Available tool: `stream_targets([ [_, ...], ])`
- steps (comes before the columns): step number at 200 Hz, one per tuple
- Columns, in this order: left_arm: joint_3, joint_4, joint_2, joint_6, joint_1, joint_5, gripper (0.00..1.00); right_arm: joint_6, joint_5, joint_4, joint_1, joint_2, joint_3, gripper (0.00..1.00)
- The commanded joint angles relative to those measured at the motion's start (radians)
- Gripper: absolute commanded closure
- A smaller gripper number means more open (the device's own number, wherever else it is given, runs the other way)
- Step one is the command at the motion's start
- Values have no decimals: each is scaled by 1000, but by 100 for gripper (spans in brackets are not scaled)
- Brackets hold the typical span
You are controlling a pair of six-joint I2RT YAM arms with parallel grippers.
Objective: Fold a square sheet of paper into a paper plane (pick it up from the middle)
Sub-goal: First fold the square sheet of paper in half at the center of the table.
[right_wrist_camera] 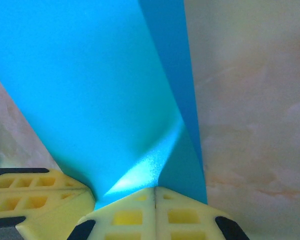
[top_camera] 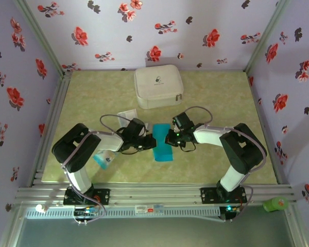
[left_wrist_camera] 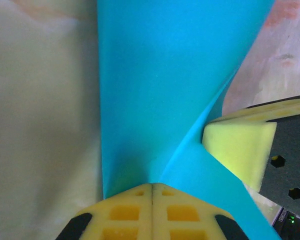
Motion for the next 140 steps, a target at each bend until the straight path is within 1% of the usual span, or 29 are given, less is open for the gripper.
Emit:
stream_targets([
  [1, -32, -40, -21, 19, 13, -29, 100, 6, 74, -111, 10, 11, -43, 100],
  [37, 4, -29, -117, -43, 8, 40, 100, 3, 82, -125, 11, 1, -37, 100],
  [58, 6, 47, -113, -107, 7, 132, 100, 5, 83, -123, 11, 1, -38, 100],
  [71, 5, 76, -93, -151, 4, 161, 100, 6, 81, -121, 11, 2, -37, 100],
  [112, -9, 104, -17, -195, -19, 156, 100, 12, 88, -124, 13, -5, -38, 100],
  [140, -38, 115, 36, -192, -24, 150, 100, 14, 92, -127, 15, -6, -40, 100],
])
